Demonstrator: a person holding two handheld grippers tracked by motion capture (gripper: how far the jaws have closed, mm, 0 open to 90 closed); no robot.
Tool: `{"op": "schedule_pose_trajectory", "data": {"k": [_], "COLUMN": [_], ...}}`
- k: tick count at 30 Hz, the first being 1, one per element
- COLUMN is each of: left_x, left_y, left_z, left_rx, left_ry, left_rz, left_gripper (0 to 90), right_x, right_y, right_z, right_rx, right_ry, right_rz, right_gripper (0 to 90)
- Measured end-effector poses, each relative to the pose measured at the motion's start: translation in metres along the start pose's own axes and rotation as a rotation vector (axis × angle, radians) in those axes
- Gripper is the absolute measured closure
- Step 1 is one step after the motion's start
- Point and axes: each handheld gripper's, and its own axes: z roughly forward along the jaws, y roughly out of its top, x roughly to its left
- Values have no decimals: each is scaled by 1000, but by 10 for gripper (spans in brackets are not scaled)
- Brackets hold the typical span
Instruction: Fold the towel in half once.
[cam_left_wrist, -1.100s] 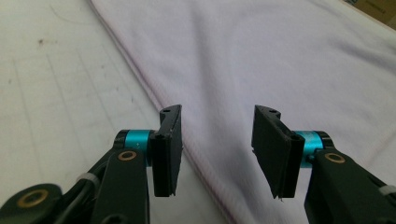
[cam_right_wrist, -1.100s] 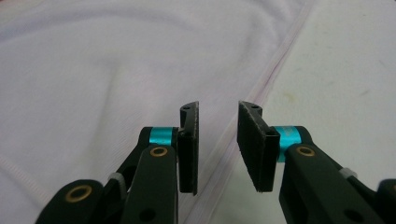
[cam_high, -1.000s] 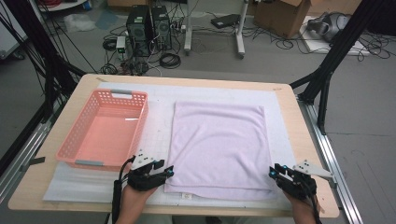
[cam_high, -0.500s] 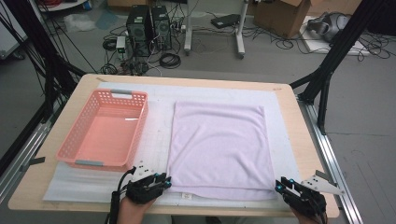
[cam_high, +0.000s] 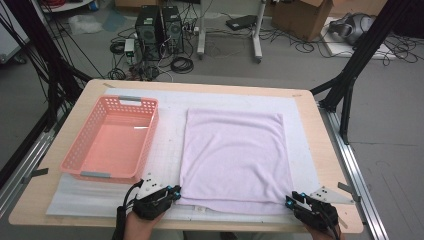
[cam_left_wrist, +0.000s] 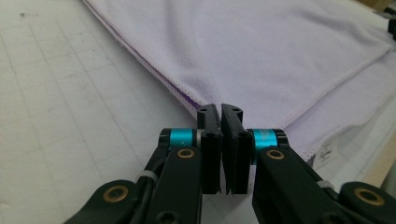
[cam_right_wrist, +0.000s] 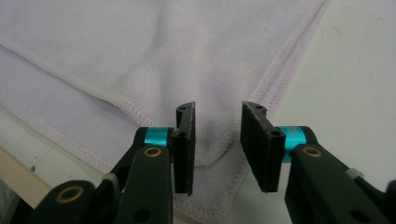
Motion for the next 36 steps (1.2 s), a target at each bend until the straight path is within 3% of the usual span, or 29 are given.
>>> {"op": "schedule_pose_trajectory", "data": {"k": [6, 12, 16, 24, 27, 30, 36], "left_x": [1, 5, 6, 1, 2, 4, 3], "left_y": [0, -1, -2, -2, -2, 0, -1], "left_z": [-1, 3, 6, 8, 7, 4, 6], "left_rx": [-14, 5, 25, 10, -19, -56, -49], "left_ry": [-17, -21, -16, -11, -25, -58, -82], "left_rz": [-18, -65, -74, -18, -26, -63, -59], "left_gripper": [856, 729, 711, 857, 859, 844, 828], "right_x": [5, 4, 4, 4, 4, 4, 3], "right_y": [2, 2, 1, 1, 1, 1, 1], "right_z": [4, 4, 4, 5, 5, 5, 5], "right_rx": [6, 8, 7, 7, 6, 5, 4], "right_ry": [-3, 0, 1, 3, 3, 3, 6], "right_rz": [-21, -11, -10, -3, -2, -5, 0], "right_gripper": [604, 604, 604, 604, 604, 604, 602]}}
